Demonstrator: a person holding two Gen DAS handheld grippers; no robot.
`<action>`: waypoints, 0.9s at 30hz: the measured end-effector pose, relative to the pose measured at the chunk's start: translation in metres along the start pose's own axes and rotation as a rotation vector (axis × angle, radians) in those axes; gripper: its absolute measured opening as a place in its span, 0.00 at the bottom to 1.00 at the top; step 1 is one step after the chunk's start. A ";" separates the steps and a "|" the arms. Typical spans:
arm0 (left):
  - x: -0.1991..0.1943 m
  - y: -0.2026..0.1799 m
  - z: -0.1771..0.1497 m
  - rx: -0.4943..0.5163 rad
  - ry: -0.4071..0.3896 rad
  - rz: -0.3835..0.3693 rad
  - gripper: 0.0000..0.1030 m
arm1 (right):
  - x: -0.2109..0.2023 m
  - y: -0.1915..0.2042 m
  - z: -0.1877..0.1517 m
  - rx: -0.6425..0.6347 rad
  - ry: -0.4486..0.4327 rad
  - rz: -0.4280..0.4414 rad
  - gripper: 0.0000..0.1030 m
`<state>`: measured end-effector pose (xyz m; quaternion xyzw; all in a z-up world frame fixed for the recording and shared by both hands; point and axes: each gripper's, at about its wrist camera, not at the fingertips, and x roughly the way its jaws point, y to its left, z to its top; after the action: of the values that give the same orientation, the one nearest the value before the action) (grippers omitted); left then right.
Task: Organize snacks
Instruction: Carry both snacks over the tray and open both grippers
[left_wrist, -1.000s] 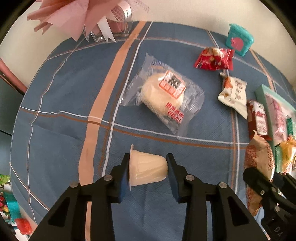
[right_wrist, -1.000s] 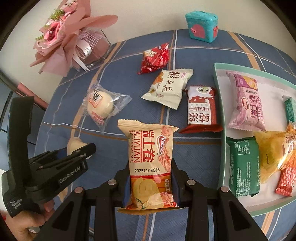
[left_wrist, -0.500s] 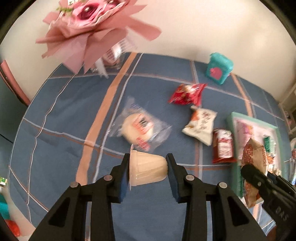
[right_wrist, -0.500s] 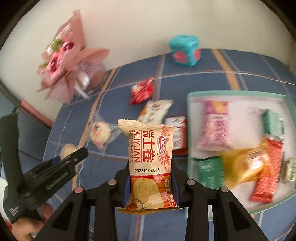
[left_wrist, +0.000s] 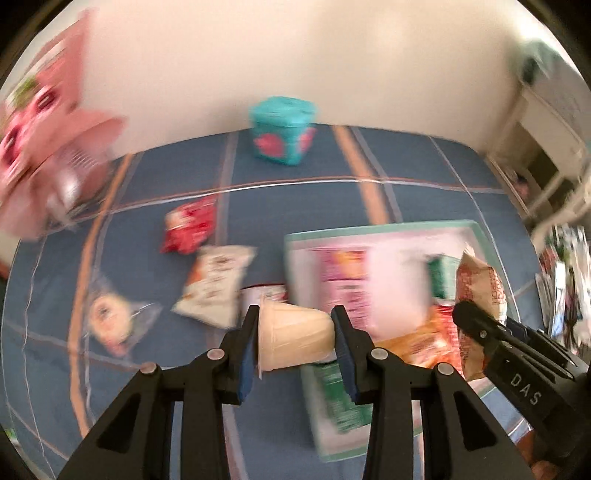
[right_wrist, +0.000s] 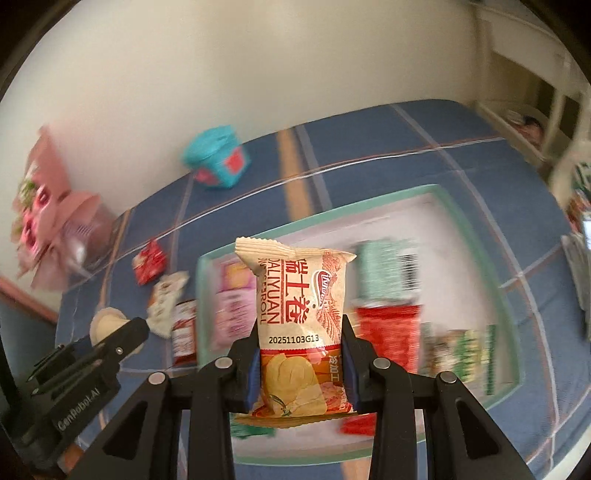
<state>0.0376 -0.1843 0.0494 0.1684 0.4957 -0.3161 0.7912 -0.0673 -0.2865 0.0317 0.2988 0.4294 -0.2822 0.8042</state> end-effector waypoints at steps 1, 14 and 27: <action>0.005 -0.013 0.003 0.027 0.006 -0.003 0.38 | -0.001 -0.010 0.003 0.017 -0.007 -0.021 0.36; 0.068 -0.083 0.019 0.114 0.113 -0.043 0.38 | 0.017 -0.080 0.016 0.123 0.030 -0.161 0.37; 0.042 -0.039 0.015 0.032 0.087 -0.013 0.68 | 0.007 -0.056 0.021 0.043 0.003 -0.168 0.85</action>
<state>0.0350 -0.2361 0.0206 0.1914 0.5255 -0.3213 0.7642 -0.0926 -0.3400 0.0214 0.2792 0.4481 -0.3575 0.7703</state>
